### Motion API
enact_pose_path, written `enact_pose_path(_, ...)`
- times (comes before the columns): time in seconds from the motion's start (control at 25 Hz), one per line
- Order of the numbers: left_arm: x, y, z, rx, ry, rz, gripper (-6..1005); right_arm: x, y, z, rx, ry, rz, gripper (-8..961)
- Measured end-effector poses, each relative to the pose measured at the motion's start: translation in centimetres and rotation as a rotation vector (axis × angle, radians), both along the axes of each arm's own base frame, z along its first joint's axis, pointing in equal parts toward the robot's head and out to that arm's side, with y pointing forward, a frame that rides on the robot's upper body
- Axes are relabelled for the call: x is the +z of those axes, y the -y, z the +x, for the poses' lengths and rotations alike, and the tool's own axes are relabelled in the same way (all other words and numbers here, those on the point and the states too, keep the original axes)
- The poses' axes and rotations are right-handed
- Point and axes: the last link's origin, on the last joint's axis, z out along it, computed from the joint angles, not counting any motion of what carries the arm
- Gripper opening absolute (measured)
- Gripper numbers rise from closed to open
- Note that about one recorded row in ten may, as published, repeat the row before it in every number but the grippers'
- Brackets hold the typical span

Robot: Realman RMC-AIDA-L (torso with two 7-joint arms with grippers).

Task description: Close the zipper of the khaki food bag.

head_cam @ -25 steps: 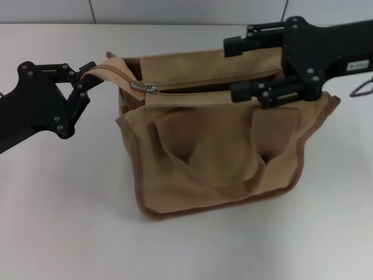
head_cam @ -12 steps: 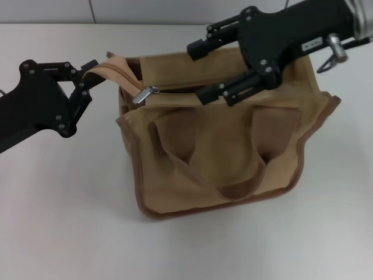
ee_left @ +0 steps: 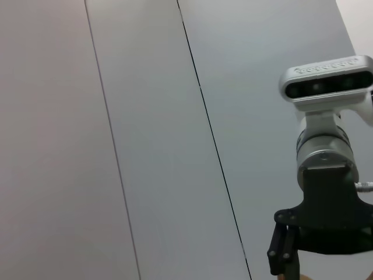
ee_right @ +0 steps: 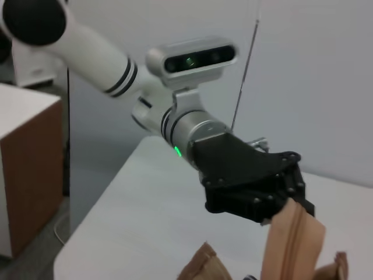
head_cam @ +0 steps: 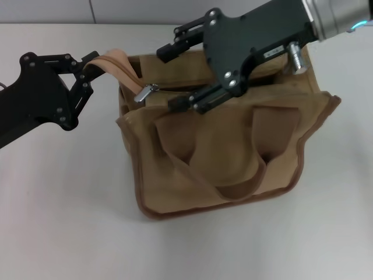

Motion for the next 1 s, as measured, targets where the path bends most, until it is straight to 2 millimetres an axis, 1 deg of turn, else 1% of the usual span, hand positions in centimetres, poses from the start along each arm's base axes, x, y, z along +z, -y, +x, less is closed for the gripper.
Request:
enact_pose_path(0.04,0.0,-0.02,0.02,0.0,0.001,-0.001,30,-0.36,0.21,-0.08,0.041,-0.003,0.032,753)
enact_pose_path(0.28,0.07,-0.06,0.04,0.002,0.006,-0.001,30,-0.86,0.28,-0.3,0.089,0.007,0.083,753)
enact_pose_path(0.44,0.06,-0.07,0.02,0.004,0.006,-0.001,30,-0.86,0.25,-0.46,0.095,-0.005,0.089,753)
enact_pose_path(0.68,0.04,-0.11,-0.05,0.014,0.018,0.0,30,-0.21,0.58,-0.89,0.118,-0.035,0.091,753)
enact_pose_path(1.0,0.23,-0.24,0.17,0.013,0.036,-0.01,31,-0.62,0.12,-0.9,0.153,-0.042,0.158,753)
